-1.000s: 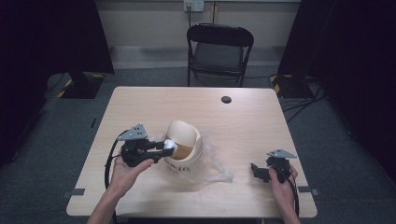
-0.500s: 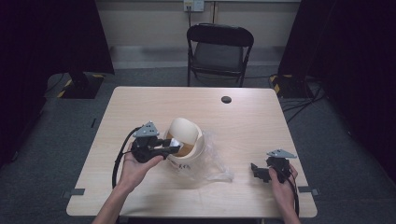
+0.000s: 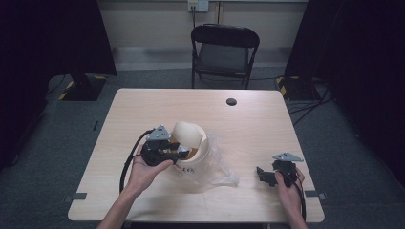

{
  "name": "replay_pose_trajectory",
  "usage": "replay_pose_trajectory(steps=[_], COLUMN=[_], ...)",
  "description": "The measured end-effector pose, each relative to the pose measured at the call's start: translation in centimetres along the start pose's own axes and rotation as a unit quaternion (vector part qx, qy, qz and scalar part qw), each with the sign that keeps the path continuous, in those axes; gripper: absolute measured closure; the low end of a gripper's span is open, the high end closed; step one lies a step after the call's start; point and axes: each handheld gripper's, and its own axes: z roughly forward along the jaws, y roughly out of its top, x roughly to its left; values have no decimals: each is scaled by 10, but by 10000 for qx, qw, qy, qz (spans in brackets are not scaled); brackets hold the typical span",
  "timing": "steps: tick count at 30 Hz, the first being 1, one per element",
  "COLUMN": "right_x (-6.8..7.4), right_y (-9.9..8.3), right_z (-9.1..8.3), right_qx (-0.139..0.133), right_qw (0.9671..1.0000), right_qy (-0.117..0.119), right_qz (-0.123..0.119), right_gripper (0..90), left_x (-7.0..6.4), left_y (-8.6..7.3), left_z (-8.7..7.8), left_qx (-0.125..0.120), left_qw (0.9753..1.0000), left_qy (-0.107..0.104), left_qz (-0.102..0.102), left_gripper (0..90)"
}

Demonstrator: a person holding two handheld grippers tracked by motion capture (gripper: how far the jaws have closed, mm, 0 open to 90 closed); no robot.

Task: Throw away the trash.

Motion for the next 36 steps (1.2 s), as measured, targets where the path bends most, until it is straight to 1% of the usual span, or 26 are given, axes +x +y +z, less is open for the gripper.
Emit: replay_pose_trajectory(steps=[1, 2, 3, 6, 7, 10, 11, 12, 13, 15, 16, 18, 21, 23, 26, 29, 30, 32, 33, 36], right_x=[0, 0, 0, 0, 0, 0, 0, 0, 0, 0, 0, 0, 0, 0, 0, 0, 0, 0, 0, 0], right_y=[0, 0, 0, 0, 0, 0, 0, 0, 0, 0, 0, 0, 0, 0, 0, 0, 0, 0, 0, 0], right_z=[0, 0, 0, 0, 0, 0, 0, 0, 0, 0, 0, 0, 0, 0, 0, 0, 0, 0, 0, 0], right_qx=[1, 1, 0, 0, 0, -1, 0, -1, 0, -1, -1, 0, 0, 0, -1, 0, 0, 0, 0, -1], right_qw=[10000, 10000, 10000, 10000, 10000, 10000, 10000, 10000, 10000, 10000, 10000, 10000, 10000, 10000, 10000, 10000, 10000, 10000, 10000, 10000], right_qy=[-2, -2, -2, -3, -2, -2, -2, -2, -3, -2, -2, -3, -1, -2, 0, -2, -2, -2, 0, 0], right_qz=[-1, -1, 0, -1, 1, 0, 0, 1, 0, -2, -2, 0, 0, 1, -1, -1, 0, 0, 1, 1], right_gripper=[102, 102, 102, 102, 102, 102, 102, 102, 102, 102, 102, 102, 102, 102, 102, 102, 102, 102, 102, 102], left_x=[1, 1, 1, 0, -2, -3, -3, -2, -2, -1, -1, -1, 0, 0, 3, 7, 8, 10, 11, 16], left_y=[1, 1, 1, 1, 1, 1, 1, 1, 1, 1, 0, 0, 0, -1, -3, -6, -7, -9, -10, -14], left_z=[0, 0, 0, 0, 0, -2, -4, -6, -7, -9, -9, -10, -13, -18, -26, -32, -34, -39, -41, -46], left_qx=[0, 0, -13, -34, -37, -73, -118, -136, -137, -165, -181, -179, -218, -268, -419, -496, -521, -517, -531, -532], left_qw=[10000, 10000, 10000, 10000, 10000, 10000, 9999, 9999, 9998, 9998, 9997, 9998, 9994, 9993, 9983, 9970, 9969, 9974, 9971, 9972], left_qy=[0, 0, -36, -37, -59, -33, -54, -57, -77, -96, -108, -92, -195, -178, -260, -458, -474, -396, -387, -327], left_qz=[45, 45, -27, 20, -32, -4, -61, -48, -77, -62, -100, -88, -169, -195, -314, -389, -355, -321, -381, -408], left_gripper=[572, 557, 528, 491, 491, 460, 442, 428, 423, 436, 436, 441, 420, 401, 377, 361, 353, 340, 317, 307])
